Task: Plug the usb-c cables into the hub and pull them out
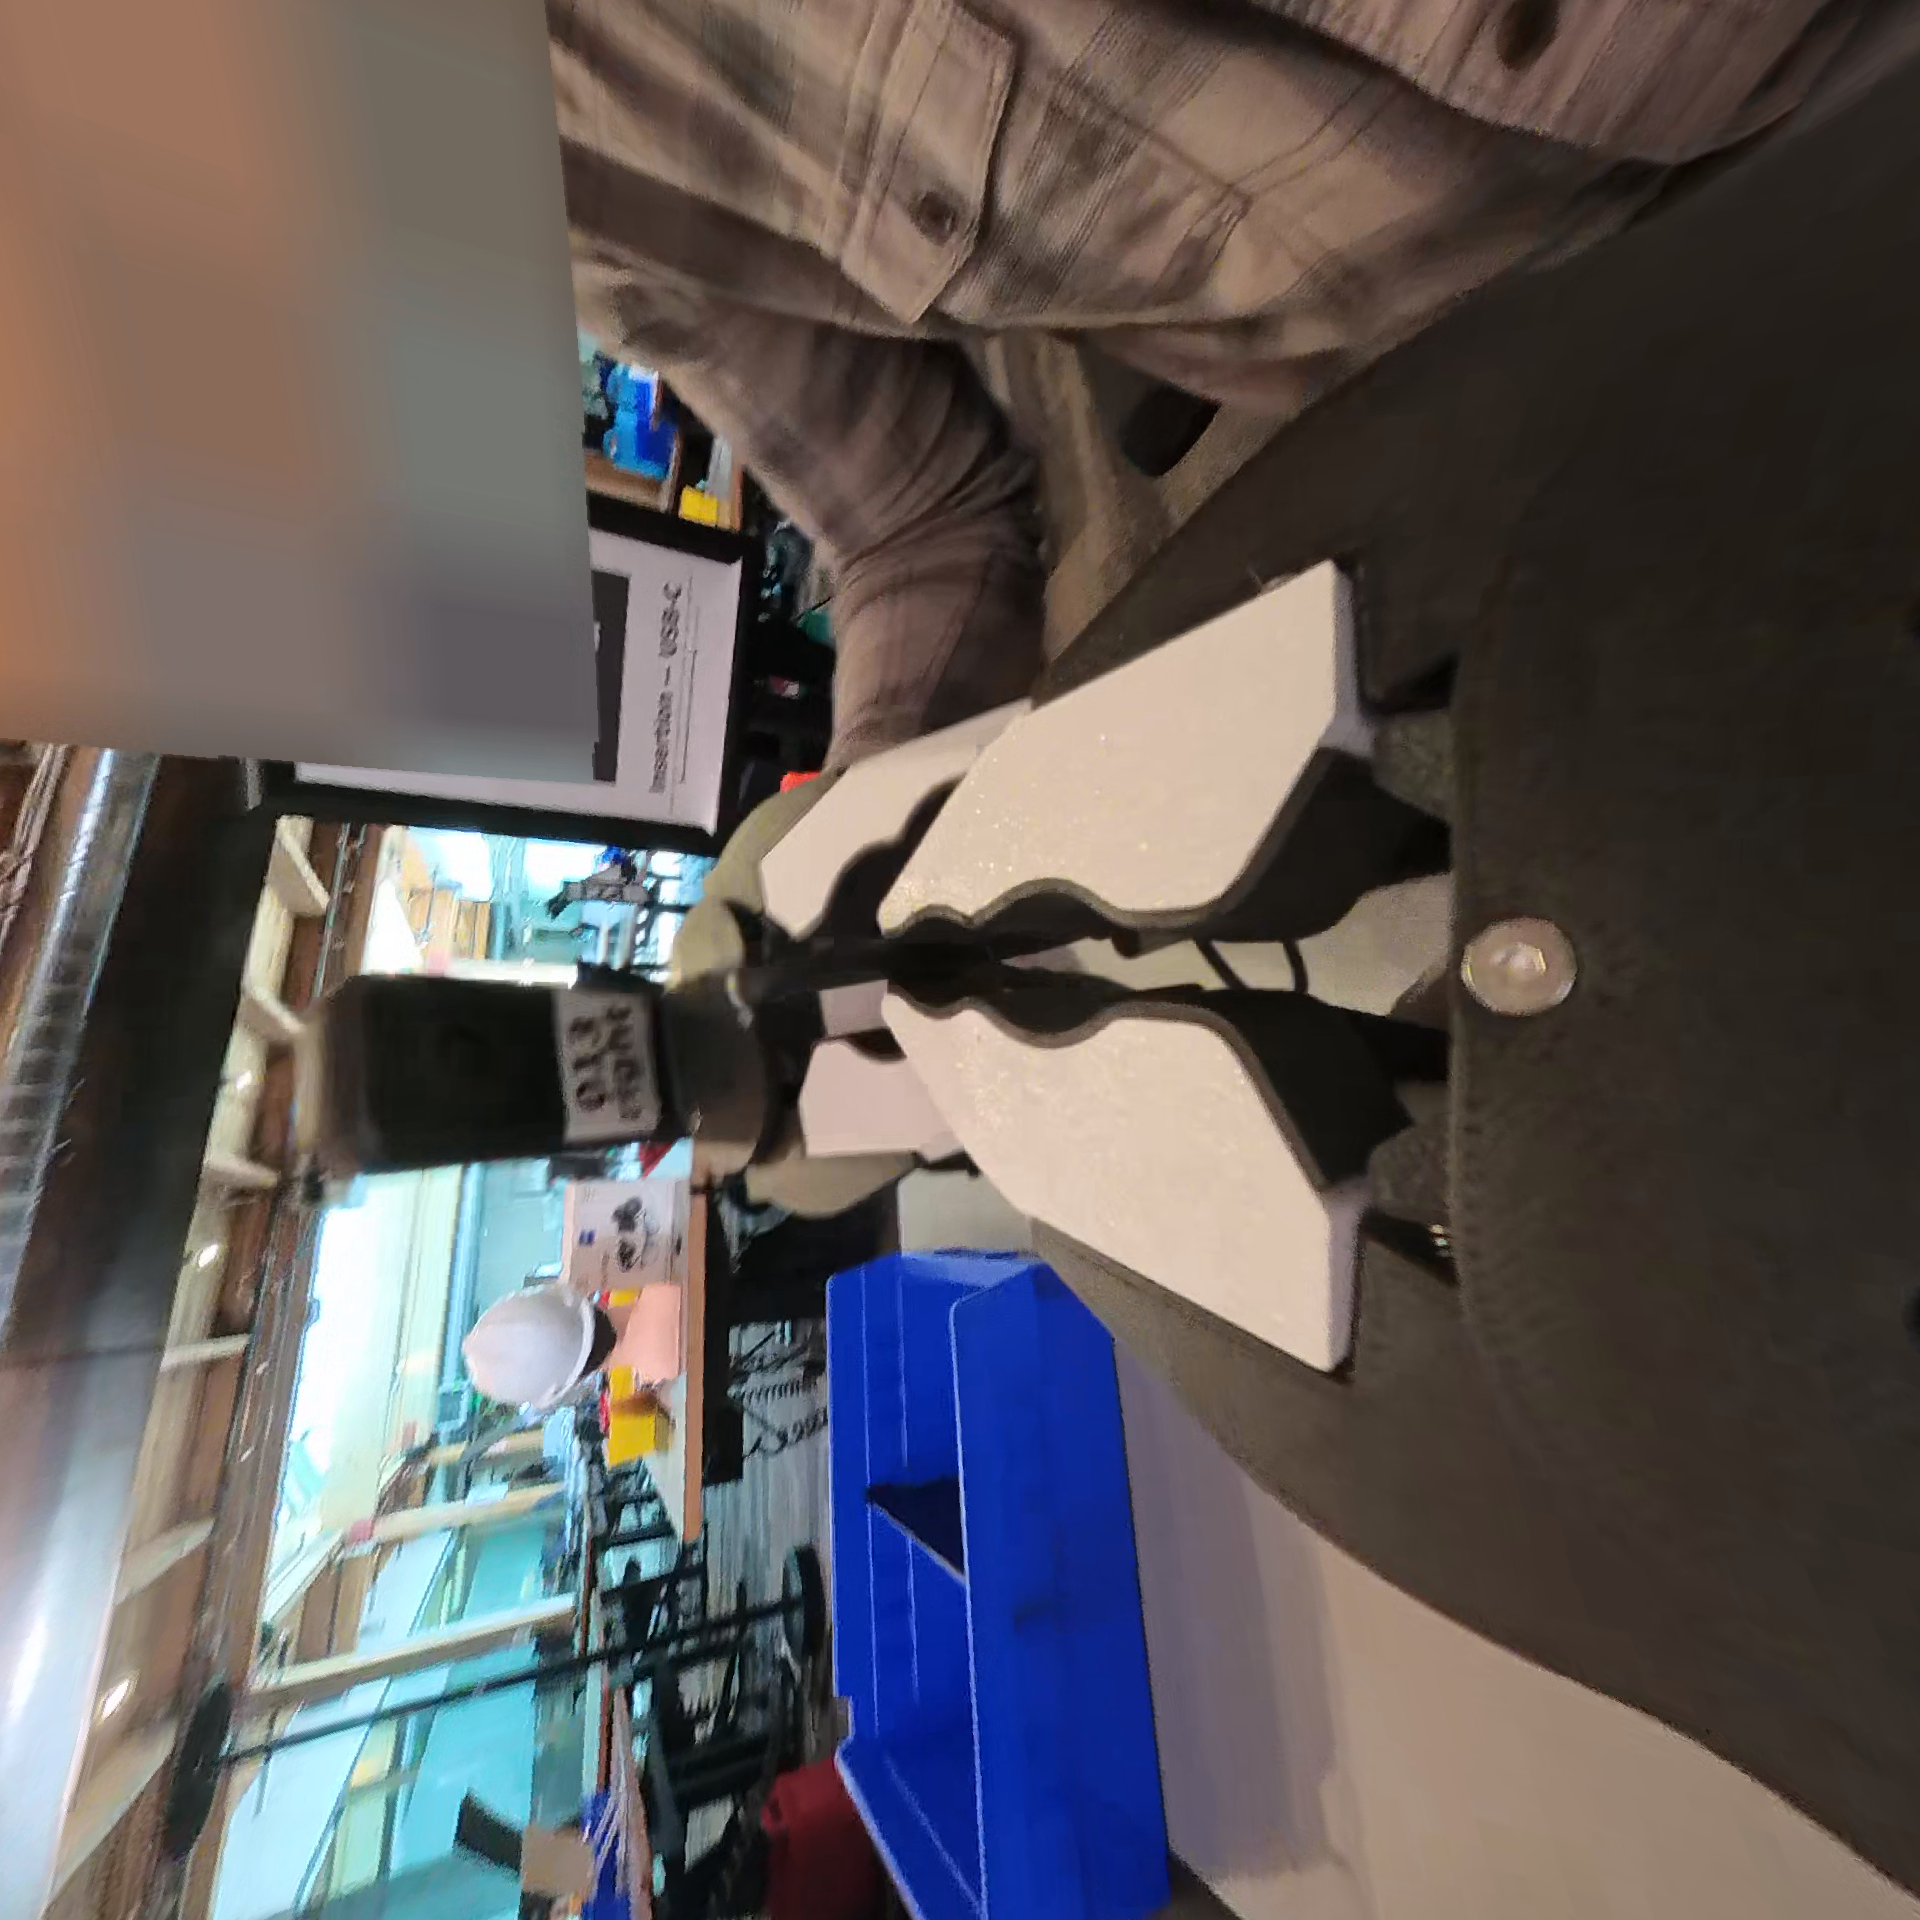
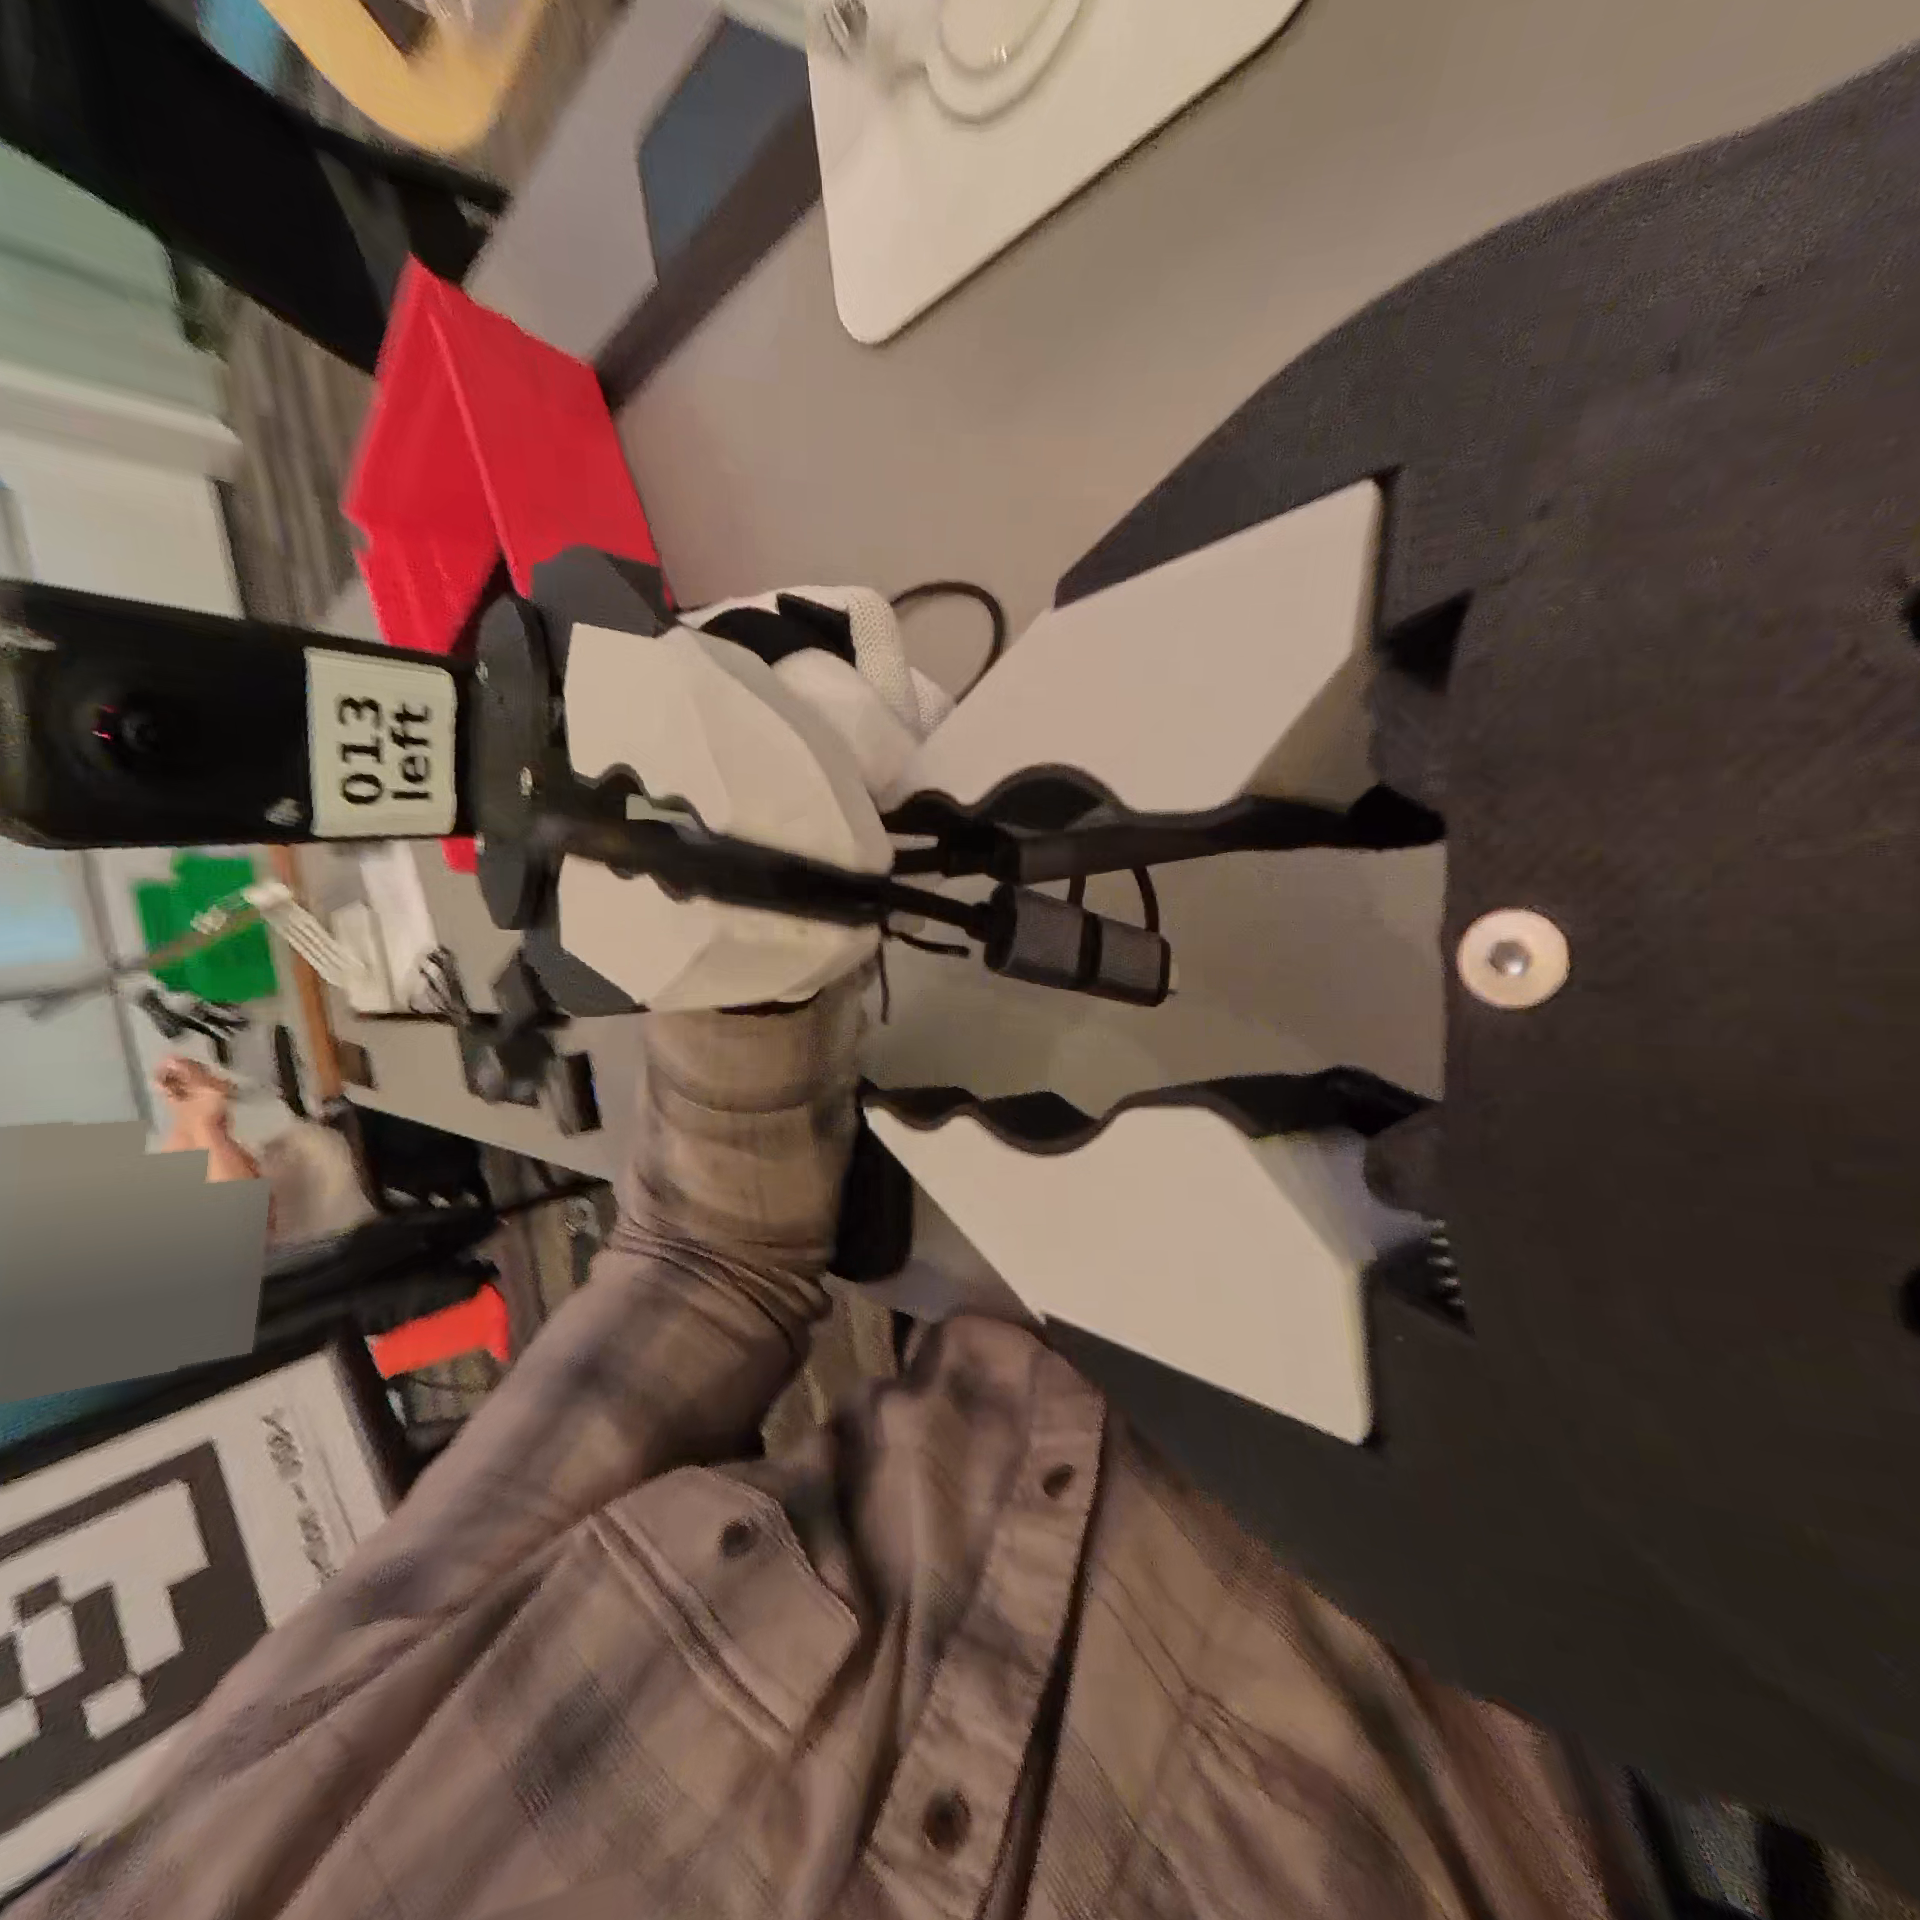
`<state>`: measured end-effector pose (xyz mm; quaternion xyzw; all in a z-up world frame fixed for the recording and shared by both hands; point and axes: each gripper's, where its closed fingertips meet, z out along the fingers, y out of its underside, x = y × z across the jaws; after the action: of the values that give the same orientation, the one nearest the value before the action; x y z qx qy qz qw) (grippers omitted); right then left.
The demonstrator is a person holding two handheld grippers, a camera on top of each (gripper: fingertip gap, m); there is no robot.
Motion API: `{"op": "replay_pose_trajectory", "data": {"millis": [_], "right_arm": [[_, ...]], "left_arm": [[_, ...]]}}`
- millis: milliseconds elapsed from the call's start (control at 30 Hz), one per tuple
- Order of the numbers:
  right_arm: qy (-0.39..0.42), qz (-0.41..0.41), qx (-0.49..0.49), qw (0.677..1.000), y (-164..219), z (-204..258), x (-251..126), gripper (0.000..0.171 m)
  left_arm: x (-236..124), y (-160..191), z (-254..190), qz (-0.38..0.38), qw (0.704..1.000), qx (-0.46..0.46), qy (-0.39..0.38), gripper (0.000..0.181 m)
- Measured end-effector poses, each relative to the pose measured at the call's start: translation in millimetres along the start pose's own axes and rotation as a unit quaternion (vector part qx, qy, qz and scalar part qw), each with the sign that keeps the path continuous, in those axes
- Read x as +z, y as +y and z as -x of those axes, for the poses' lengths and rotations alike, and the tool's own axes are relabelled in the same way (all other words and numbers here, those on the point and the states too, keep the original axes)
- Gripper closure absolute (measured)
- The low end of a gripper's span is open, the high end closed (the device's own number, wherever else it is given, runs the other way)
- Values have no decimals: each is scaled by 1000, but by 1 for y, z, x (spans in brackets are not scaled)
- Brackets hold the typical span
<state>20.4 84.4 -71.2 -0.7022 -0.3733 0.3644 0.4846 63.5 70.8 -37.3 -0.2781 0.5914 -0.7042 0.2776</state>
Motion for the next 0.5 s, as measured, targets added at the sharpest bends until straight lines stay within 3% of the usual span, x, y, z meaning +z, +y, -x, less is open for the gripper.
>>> {"op": "replay_pose_trajectory", "data": {"millis": [133,167,200,267,333,400,500], "right_arm": [[91,-39,-32,995,-5,-8,-2,115],[135,-49,-40,989,-8,-14,-6,89],[168,-46,-45,984,-8,-18,-10,79],[169,-45,-37,984,-3,-14,-11,84],[224,3,-32,974,17,-32,-11,82],[258,33,-35,965,31,-45,-10,96],[266,15,-48,963,28,-47,-4,148]], "left_arm": [[1,-5,11,-19,999,-2,-38,176],[0,-8,14,-25,998,-1,-49,176],[0,-9,13,-23,998,5,-52,176],[-1,-12,15,-16,997,22,-69,177],[-1,-17,14,-24,997,16,-68,177],[1,-17,15,-21,997,15,-76,176],[7,-14,14,-12,996,19,-85,176]]}}
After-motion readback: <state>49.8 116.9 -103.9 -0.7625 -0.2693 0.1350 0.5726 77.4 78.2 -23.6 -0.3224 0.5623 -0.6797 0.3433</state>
